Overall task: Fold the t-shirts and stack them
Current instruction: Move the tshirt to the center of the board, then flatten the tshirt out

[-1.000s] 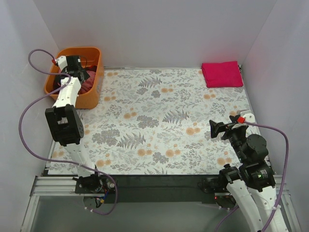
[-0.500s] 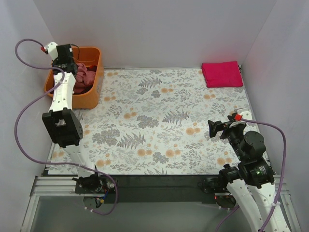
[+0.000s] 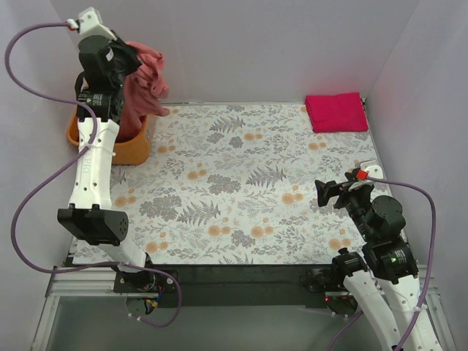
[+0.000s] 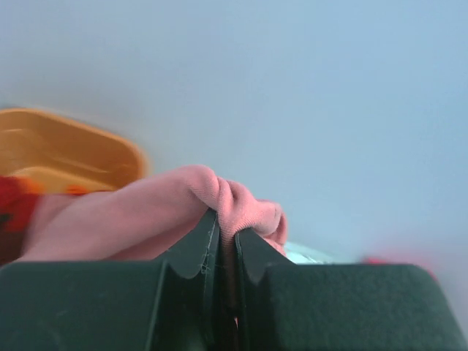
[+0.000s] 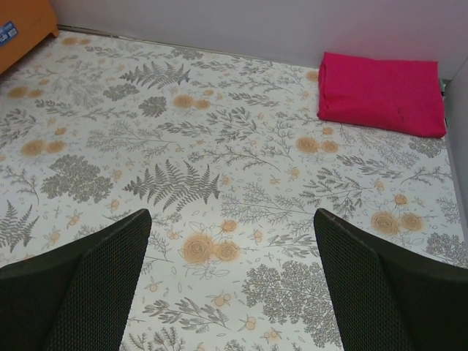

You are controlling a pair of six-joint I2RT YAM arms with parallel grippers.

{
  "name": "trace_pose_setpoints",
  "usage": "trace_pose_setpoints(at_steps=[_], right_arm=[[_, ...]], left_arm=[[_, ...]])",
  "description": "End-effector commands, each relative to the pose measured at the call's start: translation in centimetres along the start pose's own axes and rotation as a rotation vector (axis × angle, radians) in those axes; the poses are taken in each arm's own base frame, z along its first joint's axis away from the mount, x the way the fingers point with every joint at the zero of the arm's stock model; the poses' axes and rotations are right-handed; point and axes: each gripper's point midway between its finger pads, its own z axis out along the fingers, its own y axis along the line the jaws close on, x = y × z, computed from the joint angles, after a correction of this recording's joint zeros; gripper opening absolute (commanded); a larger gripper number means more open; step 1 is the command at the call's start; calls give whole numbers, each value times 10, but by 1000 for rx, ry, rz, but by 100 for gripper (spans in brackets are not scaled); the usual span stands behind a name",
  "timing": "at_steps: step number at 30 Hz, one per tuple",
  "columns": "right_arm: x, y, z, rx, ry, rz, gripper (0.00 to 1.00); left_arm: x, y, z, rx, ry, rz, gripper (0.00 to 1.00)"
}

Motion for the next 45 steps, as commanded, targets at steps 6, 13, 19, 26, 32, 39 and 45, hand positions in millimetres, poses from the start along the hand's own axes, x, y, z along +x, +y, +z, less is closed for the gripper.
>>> trace_pose_setpoints(at_steps=[6,13,19,26,32,39,45], right_arm=[[-47,-6,-3,28,-73,-58,98],[-74,-14,-13,68,-128,-96,99],[-71,-6,-17,19,-93,-121,98],[-27,19,6,-129,113,-84,98],[15,47,27,-295,256,-56,99],[52,40,62,-220,357,42,98],[85,62,96,-329,515,66,98]], left_arm=[[10,-231,-119,926,163,-139,0],[21,-297,-185,1212,261,-238,0],[125,-211,-126,760,265,-193,15],[304,-34,-113,93,582,-32,82],[368,12,-198,-4,908,-60,83],[397,-2,-269,56,1103,-253,80],[417,-23,-271,116,1134,-213,78]])
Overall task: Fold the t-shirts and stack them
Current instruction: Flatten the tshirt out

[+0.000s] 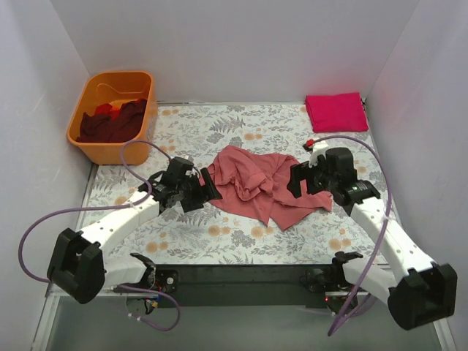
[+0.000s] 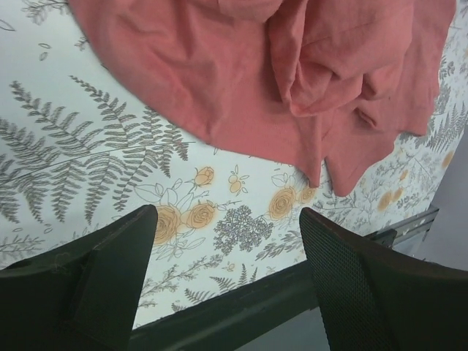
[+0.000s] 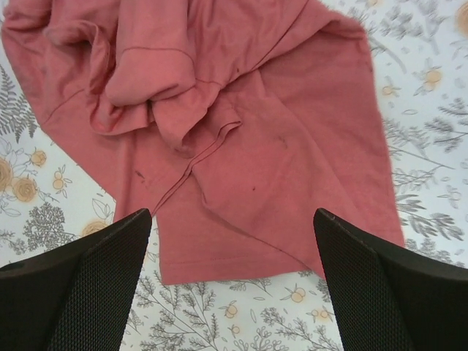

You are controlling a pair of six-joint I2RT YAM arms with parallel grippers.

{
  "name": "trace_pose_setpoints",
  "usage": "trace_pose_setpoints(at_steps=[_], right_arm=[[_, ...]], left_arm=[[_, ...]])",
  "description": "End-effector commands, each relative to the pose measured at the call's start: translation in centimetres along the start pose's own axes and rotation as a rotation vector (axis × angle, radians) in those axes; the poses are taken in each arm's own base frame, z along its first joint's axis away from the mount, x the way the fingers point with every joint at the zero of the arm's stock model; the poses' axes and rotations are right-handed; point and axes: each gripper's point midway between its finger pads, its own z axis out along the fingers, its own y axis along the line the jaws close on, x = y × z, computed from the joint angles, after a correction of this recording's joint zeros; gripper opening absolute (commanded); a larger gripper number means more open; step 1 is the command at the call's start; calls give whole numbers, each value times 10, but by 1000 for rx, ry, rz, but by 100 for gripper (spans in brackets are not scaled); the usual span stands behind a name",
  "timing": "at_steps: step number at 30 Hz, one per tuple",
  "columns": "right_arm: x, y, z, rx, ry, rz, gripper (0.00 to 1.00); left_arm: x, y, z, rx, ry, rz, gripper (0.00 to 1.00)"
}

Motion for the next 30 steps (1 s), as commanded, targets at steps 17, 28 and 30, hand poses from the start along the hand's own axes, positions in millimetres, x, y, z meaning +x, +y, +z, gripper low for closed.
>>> trace_pose_setpoints(at_steps=[17,28,30], right_arm=[[-3,62,138,-61,137,-124,91],[-25,63,167,-30,106,-174,7],[-49,55,167,20,57,-205,1]], left_arm=[[5,-1,99,-108,144,164,48],[22,58,97,-365,247,220,21],[19,70,92,-426,227,237,8]])
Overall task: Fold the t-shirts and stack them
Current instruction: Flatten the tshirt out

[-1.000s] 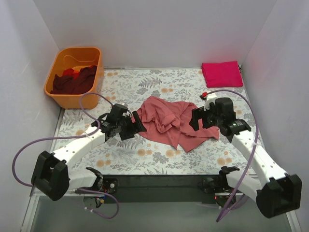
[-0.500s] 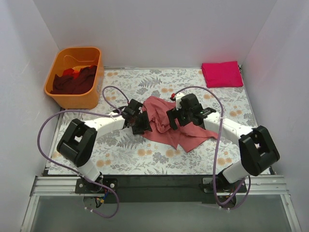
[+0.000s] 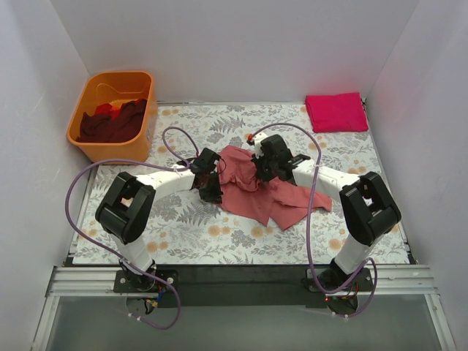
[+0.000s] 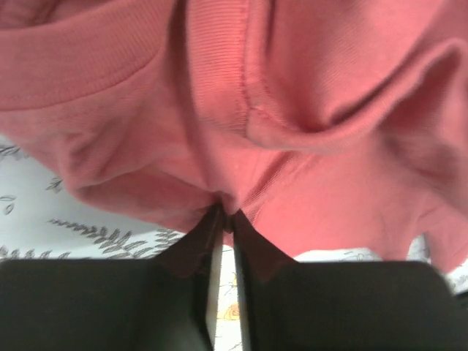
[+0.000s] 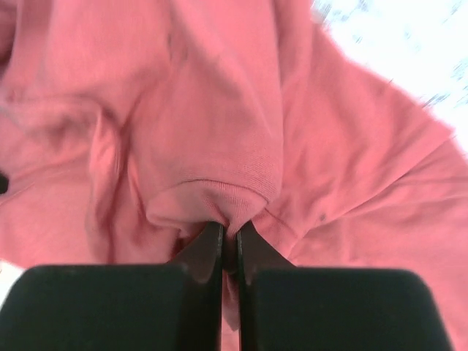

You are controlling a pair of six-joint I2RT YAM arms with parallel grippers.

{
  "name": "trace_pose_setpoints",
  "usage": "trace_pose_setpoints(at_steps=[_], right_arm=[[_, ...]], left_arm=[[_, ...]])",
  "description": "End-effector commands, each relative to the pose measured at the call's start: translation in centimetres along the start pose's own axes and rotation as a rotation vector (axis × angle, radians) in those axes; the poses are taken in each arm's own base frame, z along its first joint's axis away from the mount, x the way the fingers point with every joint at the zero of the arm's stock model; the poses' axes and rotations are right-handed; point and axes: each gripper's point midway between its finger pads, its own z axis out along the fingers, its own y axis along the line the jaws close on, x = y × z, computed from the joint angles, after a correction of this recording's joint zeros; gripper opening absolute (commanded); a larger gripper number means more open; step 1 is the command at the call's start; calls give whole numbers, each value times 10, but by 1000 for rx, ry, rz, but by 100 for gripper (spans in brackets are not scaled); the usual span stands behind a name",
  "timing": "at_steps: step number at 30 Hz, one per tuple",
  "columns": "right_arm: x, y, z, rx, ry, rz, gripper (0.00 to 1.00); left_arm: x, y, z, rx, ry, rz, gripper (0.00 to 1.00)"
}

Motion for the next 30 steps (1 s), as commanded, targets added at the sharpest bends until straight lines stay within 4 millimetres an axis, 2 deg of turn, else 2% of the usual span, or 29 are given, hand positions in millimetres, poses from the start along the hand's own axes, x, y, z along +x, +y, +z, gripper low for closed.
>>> trace_pose_setpoints(at_steps=[1,2,3,4,5,6,8,9,10,12,13,15,17,18,19,20,21,22,23,24,25,26,27,28,29,30], right_arm=[[-66,-16,-12,91,-163,-72,1],[-76,-20,-13,114,-178,-86,1],[-99,-28,-19,150,-220,-90,1],[-108,-33,-15,167,-229,-104,1],[-133,-38,-20,191,-278,-104,1],[-148,-43,-22,217,-302,-106,1],[-162,-49,-9,239,-308,-126,1],[-195,-52,-17,258,-373,-127,1],[-195,-55,0,265,-353,-140,1],[-213,-59,7,279,-378,-137,1],[-223,-59,13,280,-382,-138,1],[-223,-58,17,272,-359,-118,9],[-205,-59,12,272,-316,-100,24],[-203,-59,-6,284,-327,-83,37],[-173,-62,-1,290,-267,-77,41],[-156,-67,-6,300,-239,-67,46],[-144,-71,-12,309,-224,-49,50],[-144,-73,-37,315,-260,-9,52],[-104,-77,-33,315,-187,14,53],[-92,-88,-41,323,-179,55,53],[-88,-86,-59,295,-204,74,53],[-76,-86,-63,275,-202,140,52],[-44,-88,-61,250,-151,173,53],[-43,-86,-76,241,-182,197,52],[-34,-85,-80,234,-179,224,52],[-9,-84,-77,215,-138,244,52]], left_arm=[[25,54,-1,-238,70,46,4],[26,59,-3,-259,67,48,0],[24,66,-6,-296,47,54,0],[23,71,-12,-321,39,57,0],[21,76,-15,-342,30,58,0],[18,80,-19,-366,19,61,0],[10,96,-32,-441,-14,66,0],[6,102,-37,-469,-28,68,0],[-2,116,-48,-535,-59,71,0],[-15,126,-59,-583,-93,67,0],[-25,138,-65,-625,-119,50,0],[-43,145,-72,-671,-152,60,0],[-57,169,-80,-800,-168,70,0],[-65,174,-86,-843,-172,80,0],[-73,184,-91,-887,-180,70,2],[-82,193,-99,-950,-208,76,4],[-88,198,-99,-971,-207,73,6],[-103,196,-106,-970,-243,56,8],[-111,197,-110,-971,-268,46,12],[-122,194,-116,-969,-308,47,16],[-134,186,-122,-935,-361,39,20],[-146,175,-129,-891,-405,25,25],[-149,166,-131,-840,-424,16,31],[-154,150,-129,-731,-441,2,34],[-152,137,-139,-647,-473,-12,38],[-152,126,-145,-575,-493,-29,48]])
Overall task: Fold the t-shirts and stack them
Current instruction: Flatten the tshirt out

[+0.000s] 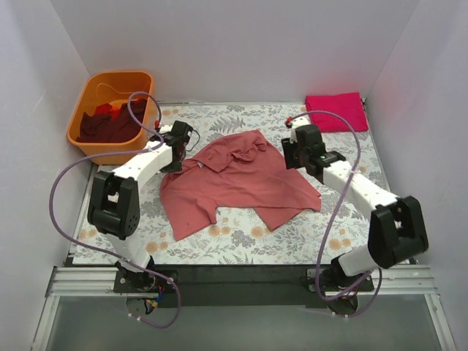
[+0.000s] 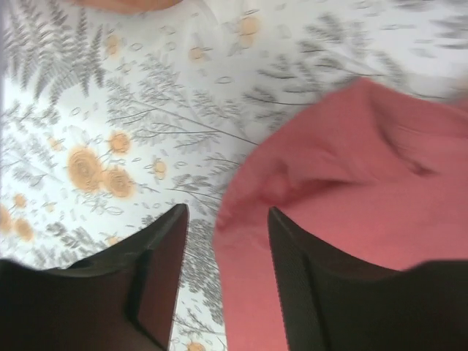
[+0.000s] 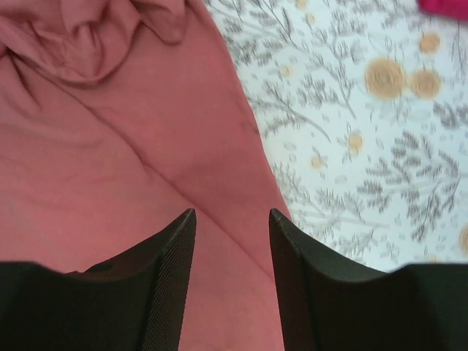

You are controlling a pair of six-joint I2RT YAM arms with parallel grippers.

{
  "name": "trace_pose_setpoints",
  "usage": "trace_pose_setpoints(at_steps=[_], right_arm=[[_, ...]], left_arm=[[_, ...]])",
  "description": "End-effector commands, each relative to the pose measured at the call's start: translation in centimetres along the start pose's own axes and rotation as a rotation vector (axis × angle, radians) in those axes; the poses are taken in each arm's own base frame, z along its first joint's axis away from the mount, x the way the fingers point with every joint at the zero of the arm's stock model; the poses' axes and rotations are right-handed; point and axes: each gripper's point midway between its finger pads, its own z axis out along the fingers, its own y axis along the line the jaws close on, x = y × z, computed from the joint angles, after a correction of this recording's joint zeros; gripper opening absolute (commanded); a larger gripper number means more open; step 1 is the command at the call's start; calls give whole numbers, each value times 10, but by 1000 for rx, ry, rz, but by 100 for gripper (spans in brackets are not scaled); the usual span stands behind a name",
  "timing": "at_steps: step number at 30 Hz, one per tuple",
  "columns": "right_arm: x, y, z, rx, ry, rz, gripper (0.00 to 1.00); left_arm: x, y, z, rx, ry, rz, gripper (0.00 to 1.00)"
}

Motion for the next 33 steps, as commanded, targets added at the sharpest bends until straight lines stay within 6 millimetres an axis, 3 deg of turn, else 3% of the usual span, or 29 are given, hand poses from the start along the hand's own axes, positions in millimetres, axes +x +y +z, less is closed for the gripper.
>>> trace_pose_setpoints(at_steps=[1,2,3,5,6,7,10,13,17,24,31,33], right_arm=[[20,2,-23,-69,-20,132,51],[29,-2,-25,-65,-7,151,50],[38,-12,-26,-48,4,197,49],[61,-22,-27,-44,39,256,42],[67,-36,-27,-20,47,313,37],[73,-36,-26,-51,51,345,31],[74,-43,-23,-91,47,418,28],[76,-48,-14,-102,53,458,24],[86,-49,-1,-138,91,522,17],[117,-46,15,-138,172,604,15],[134,-66,37,-88,199,675,12],[141,-80,42,-54,211,704,12]], left_arm=[[-37,-19,-64,316,-125,-158,52],[-38,-17,-85,398,-140,-225,56],[-17,-22,-84,438,-99,-227,59],[2,-38,-99,581,-40,-263,60],[28,-40,-94,602,16,-278,60],[35,-45,-94,633,28,-290,56],[76,-58,-80,658,153,-293,45],[97,-63,-64,630,213,-302,29],[108,-57,-45,567,247,-306,26],[120,-46,-29,526,304,-343,25],[131,-37,-10,479,357,-354,25],[137,-34,-4,461,380,-343,24]])
